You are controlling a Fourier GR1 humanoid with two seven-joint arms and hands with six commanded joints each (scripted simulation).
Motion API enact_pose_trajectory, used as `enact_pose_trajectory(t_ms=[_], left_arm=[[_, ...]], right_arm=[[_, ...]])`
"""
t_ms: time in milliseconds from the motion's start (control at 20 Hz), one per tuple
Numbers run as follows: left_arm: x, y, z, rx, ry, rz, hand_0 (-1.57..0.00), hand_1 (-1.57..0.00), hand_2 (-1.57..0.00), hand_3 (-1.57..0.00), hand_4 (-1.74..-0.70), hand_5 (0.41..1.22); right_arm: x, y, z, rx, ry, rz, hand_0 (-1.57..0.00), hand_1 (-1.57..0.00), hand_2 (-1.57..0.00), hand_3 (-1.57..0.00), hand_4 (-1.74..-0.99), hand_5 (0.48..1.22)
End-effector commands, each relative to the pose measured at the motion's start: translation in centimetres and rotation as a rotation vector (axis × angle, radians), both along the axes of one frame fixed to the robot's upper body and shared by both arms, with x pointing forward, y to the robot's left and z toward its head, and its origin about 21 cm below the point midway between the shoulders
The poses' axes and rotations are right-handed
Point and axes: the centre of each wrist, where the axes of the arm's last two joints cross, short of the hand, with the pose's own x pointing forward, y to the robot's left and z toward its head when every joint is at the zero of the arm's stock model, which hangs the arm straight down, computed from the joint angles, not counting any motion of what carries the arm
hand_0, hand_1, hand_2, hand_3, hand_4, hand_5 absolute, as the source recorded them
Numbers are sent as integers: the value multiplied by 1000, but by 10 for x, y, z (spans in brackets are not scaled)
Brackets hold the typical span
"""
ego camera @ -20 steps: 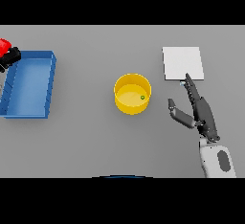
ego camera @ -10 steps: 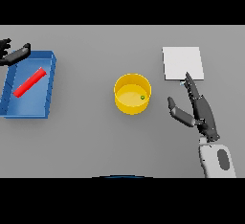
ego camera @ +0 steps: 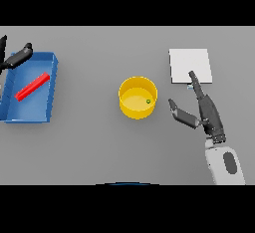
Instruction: Pick up the red beaker and tilt it to pour out 1 green nut into yellow bowl. Pick up the yellow bowl and place it on the metallic measuring scale.
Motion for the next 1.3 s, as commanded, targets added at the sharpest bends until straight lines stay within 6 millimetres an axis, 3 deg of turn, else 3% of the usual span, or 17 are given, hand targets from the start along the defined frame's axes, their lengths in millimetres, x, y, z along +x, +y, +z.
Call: enact_pose_trajectory(t_ms=[0,100,300,450,700,950,1250], left_arm=[[-1,-1,-3,-5,-3,0,-21,-18,-16,-9,-716,682],[0,-3,-1,-15,-17,-15,-13,-11,-10,-6,-722,693],[-1,-7,-1,-26,-23,-12,-5,-4,-3,-2,-739,709],[-3,-7,-4,-36,-22,-17,-2,-2,-1,0,-746,709],[-5,-5,-8,-43,-33,-31,0,0,0,1,-754,714],[-3,-2,-3,-63,-47,-19,1,1,1,1,-766,721],[-3,-1,-6,-85,-54,-27,1,1,1,1,-791,729]], right_arm=[[5,0,5,-14,-15,56,1,1,1,1,-1190,663],[17,-1,16,-67,-52,185,-10,1,1,1,-1174,680],[39,10,34,-314,-67,361,-3,1,1,1,-1260,656],[47,22,41,-522,-96,468,-1,1,1,1,-1234,627],[66,42,57,-725,-128,635,0,1,1,1,-1234,620],[74,65,62,-864,-114,759,1,1,1,1,-1210,641],[82,73,44,-927,-83,845,1,1,1,1,-1228,656]])
